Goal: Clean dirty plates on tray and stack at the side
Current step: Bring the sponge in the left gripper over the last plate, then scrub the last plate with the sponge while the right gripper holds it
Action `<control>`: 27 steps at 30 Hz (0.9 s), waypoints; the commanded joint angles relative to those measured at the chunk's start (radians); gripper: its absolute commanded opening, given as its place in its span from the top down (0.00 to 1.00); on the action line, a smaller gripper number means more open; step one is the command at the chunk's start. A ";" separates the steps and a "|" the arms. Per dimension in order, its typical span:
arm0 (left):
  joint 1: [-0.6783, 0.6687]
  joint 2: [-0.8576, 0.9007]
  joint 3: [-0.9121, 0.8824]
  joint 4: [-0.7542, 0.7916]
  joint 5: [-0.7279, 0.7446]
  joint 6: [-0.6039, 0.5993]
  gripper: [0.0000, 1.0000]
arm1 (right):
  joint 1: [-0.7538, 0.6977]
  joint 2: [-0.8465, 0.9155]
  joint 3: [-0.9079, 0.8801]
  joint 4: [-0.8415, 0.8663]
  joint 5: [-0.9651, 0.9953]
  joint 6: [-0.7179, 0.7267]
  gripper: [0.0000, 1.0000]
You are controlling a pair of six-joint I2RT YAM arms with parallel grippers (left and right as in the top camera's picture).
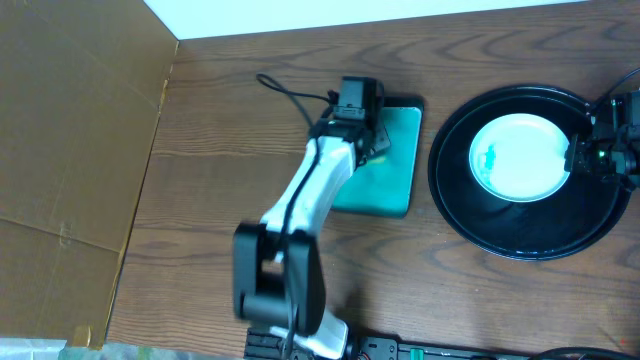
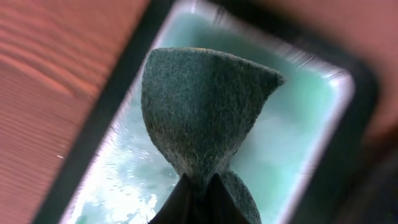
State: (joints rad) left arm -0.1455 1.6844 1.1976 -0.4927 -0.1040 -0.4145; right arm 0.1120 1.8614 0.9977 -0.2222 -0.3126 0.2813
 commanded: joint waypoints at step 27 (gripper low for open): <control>-0.437 0.199 0.031 0.366 0.320 -0.200 0.93 | 0.035 0.010 0.005 -0.003 0.031 -0.069 0.99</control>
State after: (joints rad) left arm -0.5621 1.8332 1.2098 -0.1680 0.2298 -0.5442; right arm 0.1287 1.8614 0.9993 -0.2199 -0.2859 0.2295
